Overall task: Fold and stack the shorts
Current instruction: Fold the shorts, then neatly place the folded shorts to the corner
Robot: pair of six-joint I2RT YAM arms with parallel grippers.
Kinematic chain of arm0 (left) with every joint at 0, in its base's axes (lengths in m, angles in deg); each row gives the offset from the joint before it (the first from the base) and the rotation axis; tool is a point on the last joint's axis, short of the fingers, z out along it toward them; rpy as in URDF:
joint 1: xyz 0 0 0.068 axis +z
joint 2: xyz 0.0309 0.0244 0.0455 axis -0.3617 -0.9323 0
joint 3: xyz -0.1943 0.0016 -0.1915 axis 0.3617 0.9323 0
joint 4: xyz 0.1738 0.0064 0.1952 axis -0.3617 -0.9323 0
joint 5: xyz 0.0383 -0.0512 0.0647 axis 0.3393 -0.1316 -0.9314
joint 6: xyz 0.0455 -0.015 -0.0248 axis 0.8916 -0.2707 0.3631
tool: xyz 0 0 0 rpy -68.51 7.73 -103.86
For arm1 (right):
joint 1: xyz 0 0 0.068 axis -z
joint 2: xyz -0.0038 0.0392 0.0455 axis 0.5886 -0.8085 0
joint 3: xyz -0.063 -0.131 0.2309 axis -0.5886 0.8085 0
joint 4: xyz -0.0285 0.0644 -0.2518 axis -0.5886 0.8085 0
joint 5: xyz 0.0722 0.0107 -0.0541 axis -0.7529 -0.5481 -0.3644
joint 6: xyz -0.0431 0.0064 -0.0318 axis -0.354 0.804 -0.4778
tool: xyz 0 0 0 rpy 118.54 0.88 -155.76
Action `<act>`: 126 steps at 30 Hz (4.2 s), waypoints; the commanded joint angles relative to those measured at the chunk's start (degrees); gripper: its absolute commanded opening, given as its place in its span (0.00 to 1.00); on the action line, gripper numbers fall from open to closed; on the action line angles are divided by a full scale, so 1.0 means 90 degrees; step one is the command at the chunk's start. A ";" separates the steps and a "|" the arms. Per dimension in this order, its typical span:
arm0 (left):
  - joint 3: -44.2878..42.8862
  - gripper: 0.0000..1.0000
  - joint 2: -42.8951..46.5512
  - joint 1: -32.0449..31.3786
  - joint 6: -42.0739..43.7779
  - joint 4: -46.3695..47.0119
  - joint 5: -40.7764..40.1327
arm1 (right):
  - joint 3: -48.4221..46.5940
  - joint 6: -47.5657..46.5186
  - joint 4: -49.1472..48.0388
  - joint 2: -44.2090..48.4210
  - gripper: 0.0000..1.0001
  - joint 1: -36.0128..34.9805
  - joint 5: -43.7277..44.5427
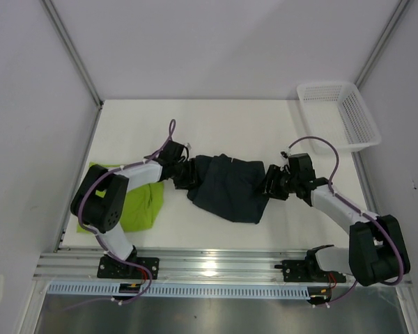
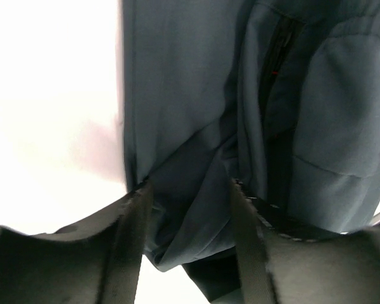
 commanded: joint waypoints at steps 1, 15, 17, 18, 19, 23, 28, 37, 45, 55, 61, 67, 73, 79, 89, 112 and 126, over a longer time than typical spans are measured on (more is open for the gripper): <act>0.0371 0.57 0.0668 0.0150 -0.0146 -0.0046 -0.0514 | -0.0408 -0.0230 0.0540 0.0423 0.48 -0.0015 0.0622; 0.0108 0.91 0.2280 0.0365 0.0029 -0.0654 -0.0840 | -0.0662 0.0287 -0.0775 -0.0559 0.59 -0.0553 -0.0666; 0.0264 0.90 0.2379 0.0307 0.0078 -0.0147 -0.0469 | -0.0614 0.0404 -0.1098 -0.0815 0.57 -0.0553 -0.0890; 0.0303 0.89 0.2409 0.0268 0.0107 -0.0018 -0.0148 | -0.0584 0.0492 -0.1651 -0.1058 0.52 -0.0553 -0.1220; 0.0304 0.87 0.2409 0.0171 0.0127 0.0244 0.0019 | -0.0574 0.0580 -0.1859 -0.1176 0.41 -0.0562 -0.1378; 0.0060 0.79 0.2068 -0.0113 0.0029 0.0647 0.0938 | -0.0769 0.1048 -0.2680 -0.1694 0.12 -0.0718 -0.1790; -0.0282 0.55 0.1405 -0.0649 -0.0059 0.0861 0.1105 | -0.0955 0.1274 -0.3131 -0.2220 0.03 -0.0962 -0.2054; -0.0740 0.27 -0.0285 -0.0709 0.0117 0.0112 0.0336 | -0.1463 0.1011 -0.2526 -0.3618 0.00 -0.0485 -0.1585; -0.0673 0.11 -0.0619 -0.0543 -0.0049 0.0158 -0.0145 | -0.2166 0.0688 -0.1725 -0.3971 0.00 -0.0358 -0.1204; -0.0449 0.63 0.1216 -0.0543 0.0048 -0.0036 -0.0251 | -0.2332 0.0044 -0.0770 -0.2392 0.60 -0.0270 -0.1273; -0.0644 0.93 0.1579 -0.0270 0.0487 -0.0866 -0.0702 | -0.2313 -0.0610 0.0313 -0.1540 0.99 -0.0162 -0.0406; -0.0224 0.99 0.1091 0.0101 0.0450 -0.0702 -0.0897 | -0.2128 -0.1235 0.1155 -0.1187 0.99 -0.0045 0.0913; 0.0128 0.99 0.0710 0.0287 0.0478 -0.0077 -0.0712 | -0.1815 -0.1324 0.0796 -0.1568 0.99 0.0258 0.0477; 0.0264 0.99 0.0369 0.0394 0.0440 0.0363 -0.0165 | -0.1707 -0.1285 0.0268 -0.2201 0.99 0.0365 -0.0304; 0.0343 0.99 0.0222 0.0492 0.0400 0.0969 0.0470 | -0.1756 -0.1138 -0.0338 -0.2828 1.00 0.0190 -0.1194; 0.0187 0.67 0.0036 0.0307 0.0273 0.0637 -0.0047 | -0.2215 -0.0962 -0.0075 -0.3336 0.48 -0.0689 -0.0228; -0.0663 0.00 -0.0414 -0.0064 0.0478 -0.0349 -0.0731 | -0.2205 -0.0484 -0.0250 -0.3082 0.00 -0.1226 0.0319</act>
